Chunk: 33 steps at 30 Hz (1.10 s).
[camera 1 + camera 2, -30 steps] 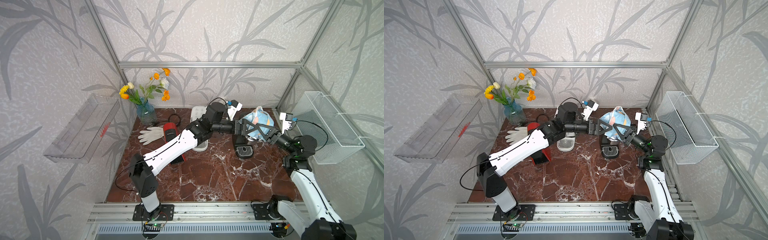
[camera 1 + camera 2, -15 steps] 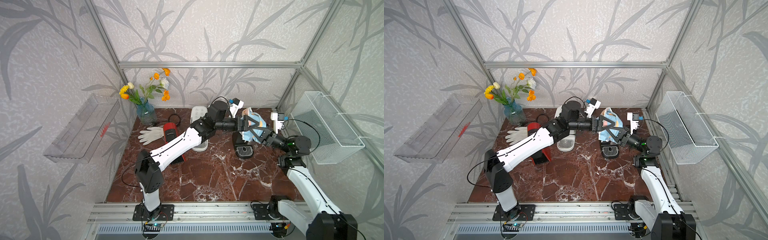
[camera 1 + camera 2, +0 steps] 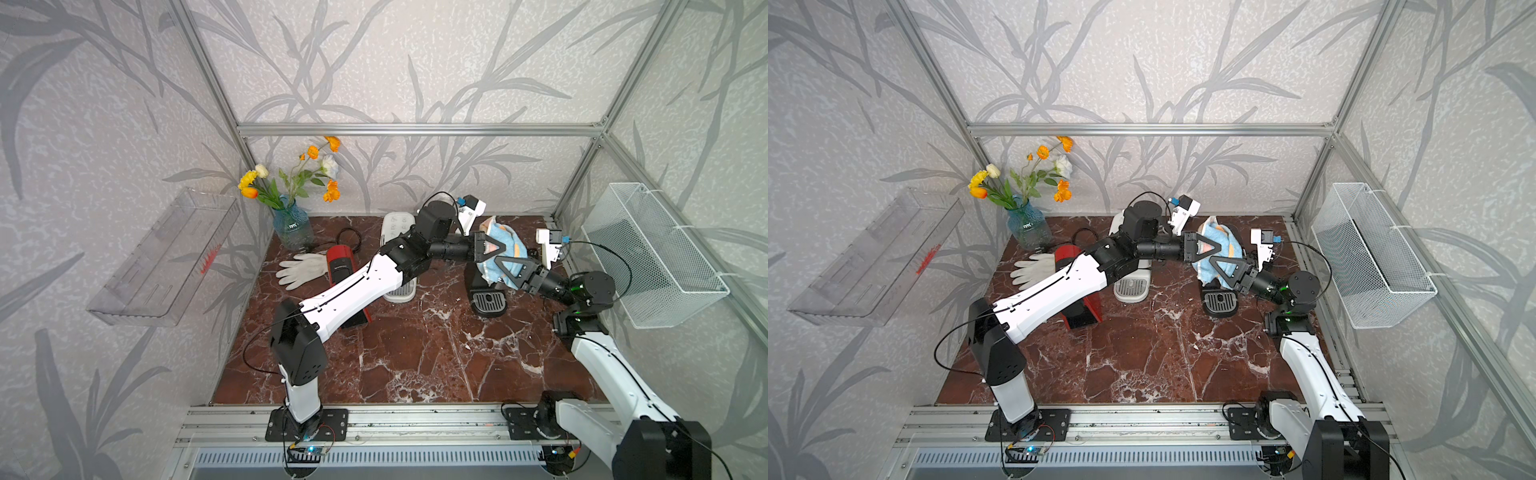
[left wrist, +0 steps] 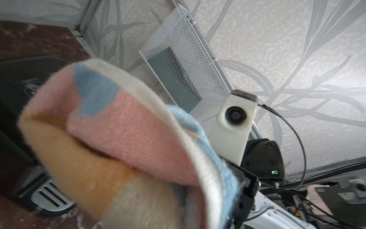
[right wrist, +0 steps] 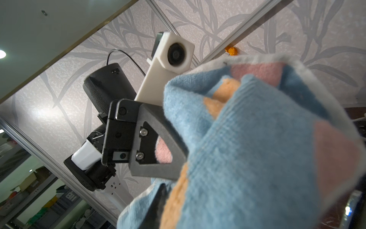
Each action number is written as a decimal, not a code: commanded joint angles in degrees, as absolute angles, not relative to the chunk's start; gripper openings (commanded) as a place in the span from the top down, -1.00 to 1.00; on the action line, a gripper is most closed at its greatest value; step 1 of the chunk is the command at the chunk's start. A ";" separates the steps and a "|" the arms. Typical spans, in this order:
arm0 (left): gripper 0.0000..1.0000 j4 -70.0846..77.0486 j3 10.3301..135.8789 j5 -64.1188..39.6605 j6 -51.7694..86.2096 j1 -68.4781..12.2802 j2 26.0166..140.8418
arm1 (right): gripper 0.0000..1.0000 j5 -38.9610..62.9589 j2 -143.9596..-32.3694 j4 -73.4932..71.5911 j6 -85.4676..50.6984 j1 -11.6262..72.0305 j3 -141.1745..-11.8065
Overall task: Wipe the surface of a coffee machine
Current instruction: Adjust the cleaning item, then wipe the dirt from the surface of the coffee machine.
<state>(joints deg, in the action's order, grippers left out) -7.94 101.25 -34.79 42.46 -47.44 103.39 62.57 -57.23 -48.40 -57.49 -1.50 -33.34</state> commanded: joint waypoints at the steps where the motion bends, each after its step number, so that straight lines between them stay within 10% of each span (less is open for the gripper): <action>1: 1.00 -14.03 105.25 -30.40 38.08 -47.43 102.88 | 0.06 59.95 -53.66 -36.38 -48.02 -1.60 -34.20; 17: 1.00 -25.45 106.62 -1.84 30.34 -42.52 105.17 | -0.02 24.06 -39.94 6.96 -21.77 -2.89 -37.66; 33: 1.00 -15.29 116.31 6.91 33.29 -44.70 118.52 | -0.03 20.77 -52.90 -1.90 -26.11 -2.99 -36.83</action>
